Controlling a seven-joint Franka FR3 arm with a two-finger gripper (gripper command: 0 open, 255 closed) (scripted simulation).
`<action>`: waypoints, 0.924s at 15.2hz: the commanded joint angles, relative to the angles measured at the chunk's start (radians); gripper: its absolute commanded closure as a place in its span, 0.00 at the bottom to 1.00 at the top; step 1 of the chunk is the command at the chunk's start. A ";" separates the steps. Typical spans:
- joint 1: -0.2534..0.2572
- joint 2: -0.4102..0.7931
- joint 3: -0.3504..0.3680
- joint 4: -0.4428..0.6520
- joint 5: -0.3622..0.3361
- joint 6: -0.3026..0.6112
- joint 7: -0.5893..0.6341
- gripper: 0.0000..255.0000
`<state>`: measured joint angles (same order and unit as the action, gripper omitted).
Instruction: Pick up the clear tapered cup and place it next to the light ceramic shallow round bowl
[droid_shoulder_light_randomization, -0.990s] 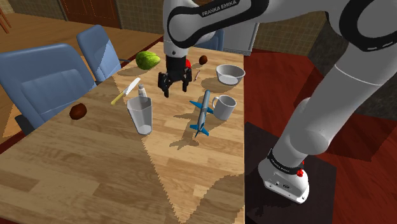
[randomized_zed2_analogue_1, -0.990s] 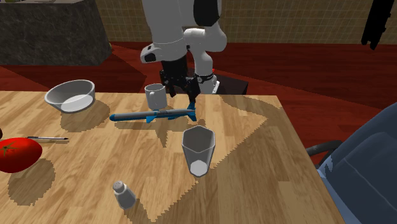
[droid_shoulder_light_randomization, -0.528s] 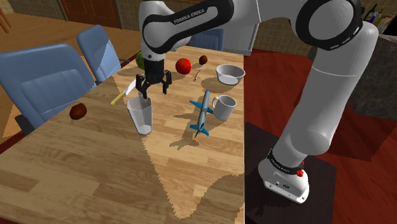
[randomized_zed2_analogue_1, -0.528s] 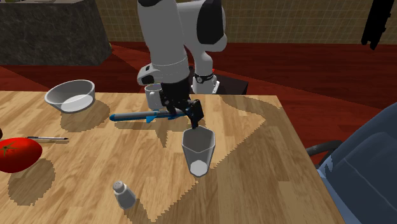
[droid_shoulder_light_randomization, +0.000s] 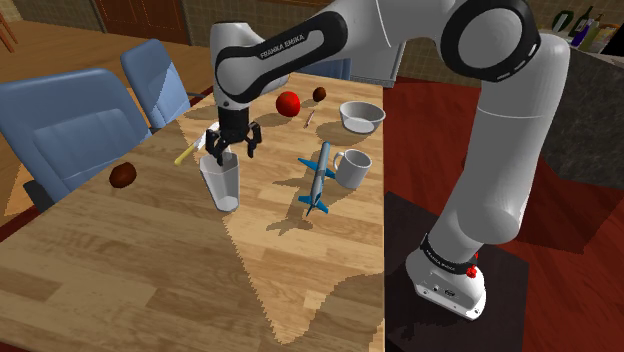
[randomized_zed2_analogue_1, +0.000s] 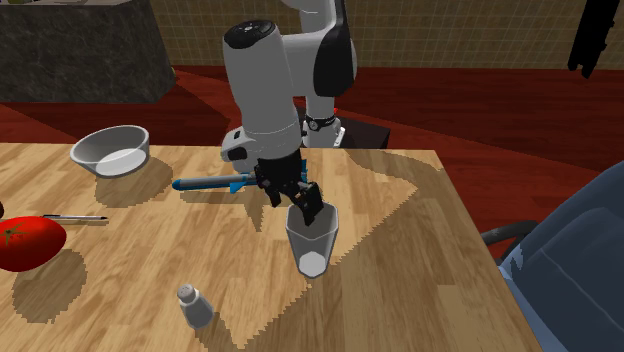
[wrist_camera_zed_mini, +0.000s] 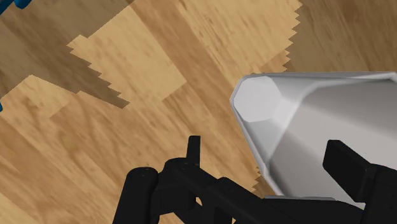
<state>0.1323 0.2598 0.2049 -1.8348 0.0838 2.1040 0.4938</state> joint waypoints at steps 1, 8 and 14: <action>0.002 0.011 0.000 -0.010 -0.002 0.021 0.000 0.00; 0.002 0.011 0.000 -0.009 -0.002 0.021 0.000 0.00; 0.002 0.011 0.000 -0.009 -0.002 0.021 0.000 1.00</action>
<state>0.1336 0.2704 0.2044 -1.8435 0.0818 2.1244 0.4944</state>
